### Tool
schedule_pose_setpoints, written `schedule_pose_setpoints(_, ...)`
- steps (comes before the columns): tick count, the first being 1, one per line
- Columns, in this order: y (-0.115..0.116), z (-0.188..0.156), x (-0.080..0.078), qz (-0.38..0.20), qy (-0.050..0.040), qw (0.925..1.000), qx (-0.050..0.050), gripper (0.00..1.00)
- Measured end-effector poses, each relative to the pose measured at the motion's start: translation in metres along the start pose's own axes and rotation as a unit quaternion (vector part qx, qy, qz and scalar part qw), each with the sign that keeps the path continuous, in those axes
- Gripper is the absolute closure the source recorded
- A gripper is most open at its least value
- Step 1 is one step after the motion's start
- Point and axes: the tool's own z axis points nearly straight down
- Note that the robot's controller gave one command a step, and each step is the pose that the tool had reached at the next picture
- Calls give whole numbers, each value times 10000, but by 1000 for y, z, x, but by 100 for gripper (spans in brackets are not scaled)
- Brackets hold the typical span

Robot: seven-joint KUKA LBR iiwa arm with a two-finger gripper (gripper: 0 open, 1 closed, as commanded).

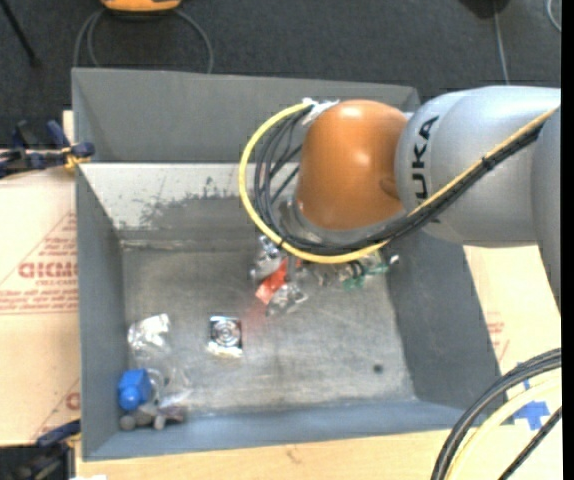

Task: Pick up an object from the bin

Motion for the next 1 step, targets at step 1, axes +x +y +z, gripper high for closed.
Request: schedule_pose_setpoints(1,13,-64,-8,36,-1,10000,-4,100)
